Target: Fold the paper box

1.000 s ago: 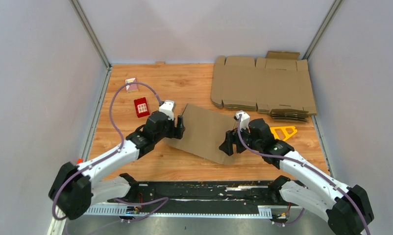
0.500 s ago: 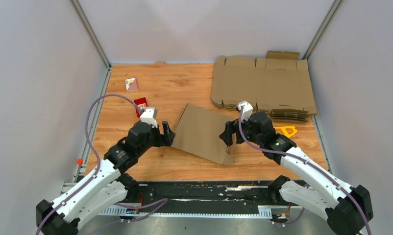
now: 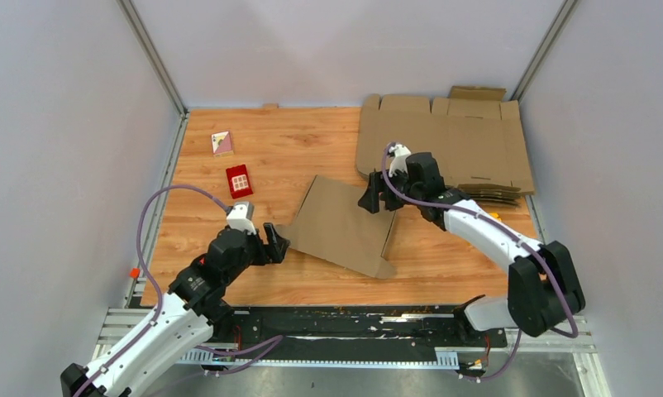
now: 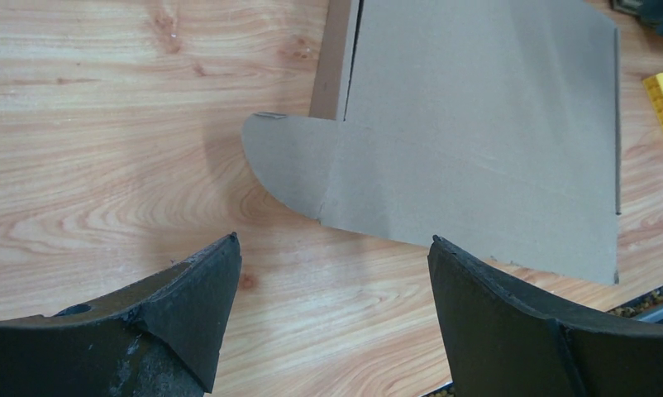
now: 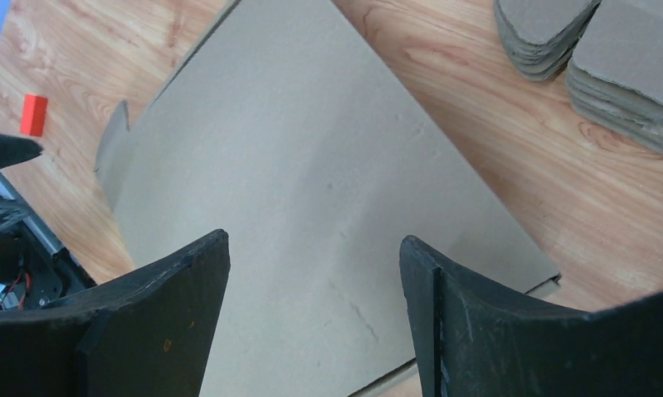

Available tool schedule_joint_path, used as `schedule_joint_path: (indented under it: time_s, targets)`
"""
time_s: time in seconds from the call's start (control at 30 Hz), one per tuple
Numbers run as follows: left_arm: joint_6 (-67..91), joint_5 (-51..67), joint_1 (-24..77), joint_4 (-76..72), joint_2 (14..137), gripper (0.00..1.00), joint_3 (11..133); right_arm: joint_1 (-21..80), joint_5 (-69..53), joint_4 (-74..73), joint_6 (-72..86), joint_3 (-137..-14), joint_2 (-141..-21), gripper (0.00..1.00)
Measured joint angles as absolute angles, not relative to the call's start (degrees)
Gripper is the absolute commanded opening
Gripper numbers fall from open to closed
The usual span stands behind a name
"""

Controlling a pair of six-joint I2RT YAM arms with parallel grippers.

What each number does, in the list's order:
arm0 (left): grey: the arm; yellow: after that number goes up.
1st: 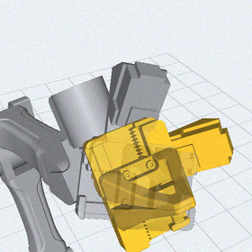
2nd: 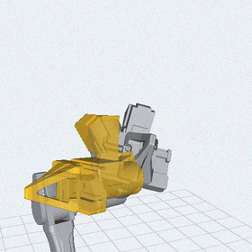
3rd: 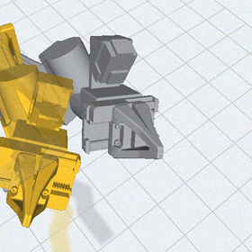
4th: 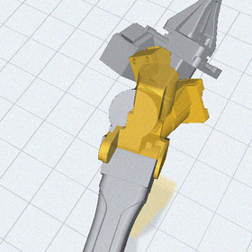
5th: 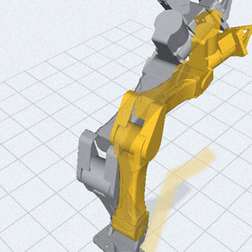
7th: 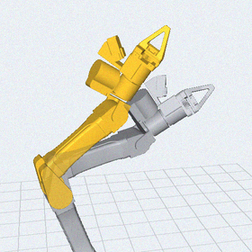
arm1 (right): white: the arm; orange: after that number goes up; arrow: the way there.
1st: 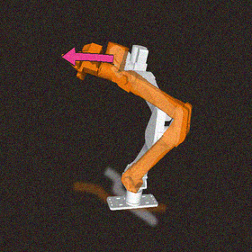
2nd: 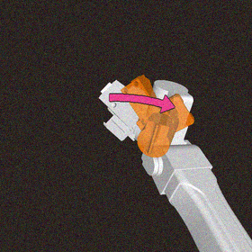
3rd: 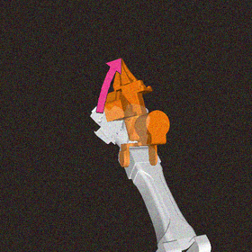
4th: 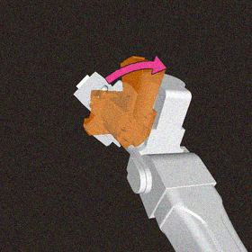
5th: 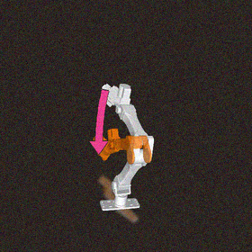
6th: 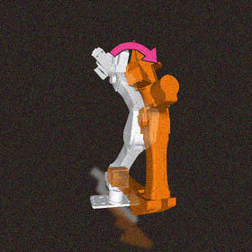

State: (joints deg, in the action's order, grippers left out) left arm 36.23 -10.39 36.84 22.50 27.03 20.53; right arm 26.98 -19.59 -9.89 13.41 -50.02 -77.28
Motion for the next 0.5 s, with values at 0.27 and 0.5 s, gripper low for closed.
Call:
schedule_joint_path:
  time_s: [0.27,0.5]
  targets:
    - [36.6,-10.6,36.8,22.5,25.5,0.9,20.5,24.5,-18.6,-8.7,11.7,-51.0,-84.9,0.77]
    - [38.3,-10.7,36.8,21.6,25.6,0.9,18.9,23.7,-19.4,-6.0,11.5,-51.9,-88.4,0.69]
